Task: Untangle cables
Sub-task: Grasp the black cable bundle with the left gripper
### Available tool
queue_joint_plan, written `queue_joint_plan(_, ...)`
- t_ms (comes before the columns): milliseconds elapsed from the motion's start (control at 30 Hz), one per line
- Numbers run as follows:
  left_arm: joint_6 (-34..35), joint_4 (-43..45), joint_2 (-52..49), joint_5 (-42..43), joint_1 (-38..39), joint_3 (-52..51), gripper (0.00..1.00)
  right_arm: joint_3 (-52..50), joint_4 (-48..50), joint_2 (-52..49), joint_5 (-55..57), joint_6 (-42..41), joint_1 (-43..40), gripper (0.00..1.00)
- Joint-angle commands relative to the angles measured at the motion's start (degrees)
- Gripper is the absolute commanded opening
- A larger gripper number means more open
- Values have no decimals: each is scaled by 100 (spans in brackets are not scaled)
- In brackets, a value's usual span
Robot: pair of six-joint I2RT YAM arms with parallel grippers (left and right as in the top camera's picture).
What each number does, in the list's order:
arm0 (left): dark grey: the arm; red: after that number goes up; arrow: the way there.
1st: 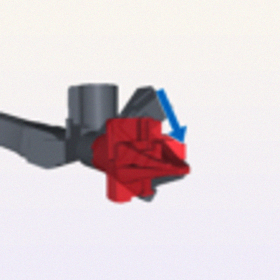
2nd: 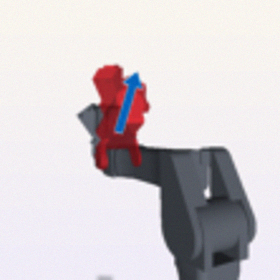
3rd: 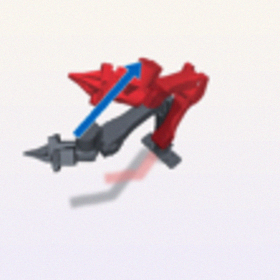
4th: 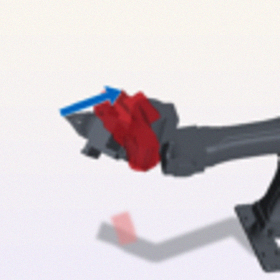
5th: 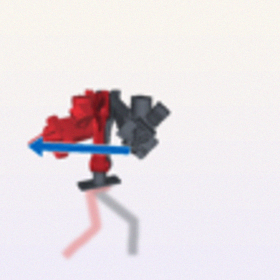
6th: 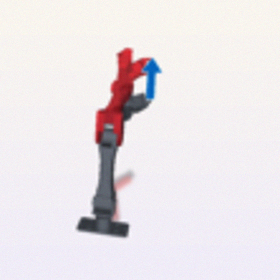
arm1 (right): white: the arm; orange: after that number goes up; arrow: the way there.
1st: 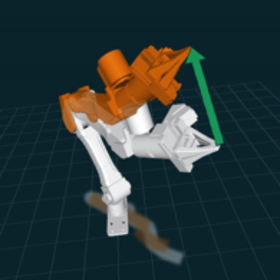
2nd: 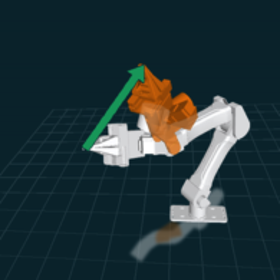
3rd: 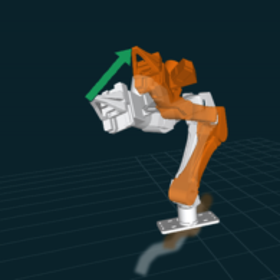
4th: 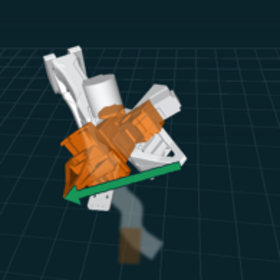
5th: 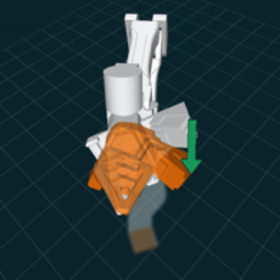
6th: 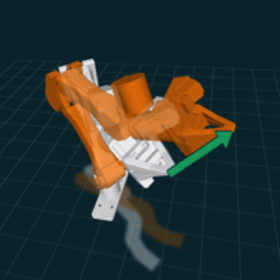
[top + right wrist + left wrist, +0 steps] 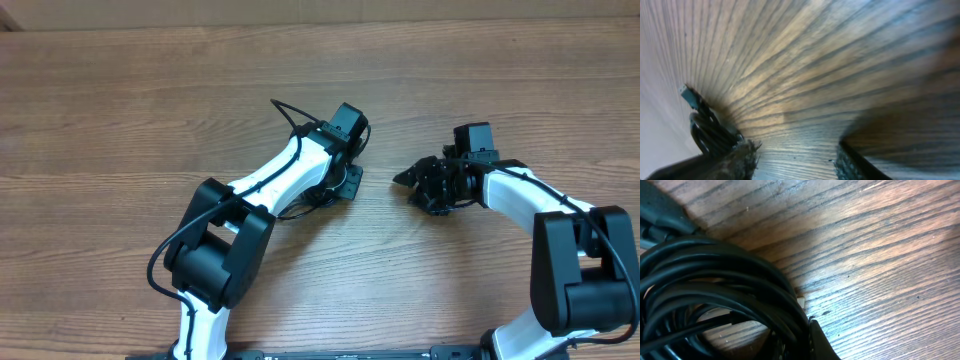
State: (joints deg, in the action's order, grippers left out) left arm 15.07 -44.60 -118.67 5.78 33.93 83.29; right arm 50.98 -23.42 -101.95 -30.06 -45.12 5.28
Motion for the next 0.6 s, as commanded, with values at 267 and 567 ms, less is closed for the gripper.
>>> queue_joint_plan(267,-1506,-1296,33,800,-455,866,4,-120,-90,-46,-365,492,13,52)
queue_joint_plan(567,-4015,-2173,31,4240,-1281,1403,4,-120,282,-46,-2253,785,13,36)
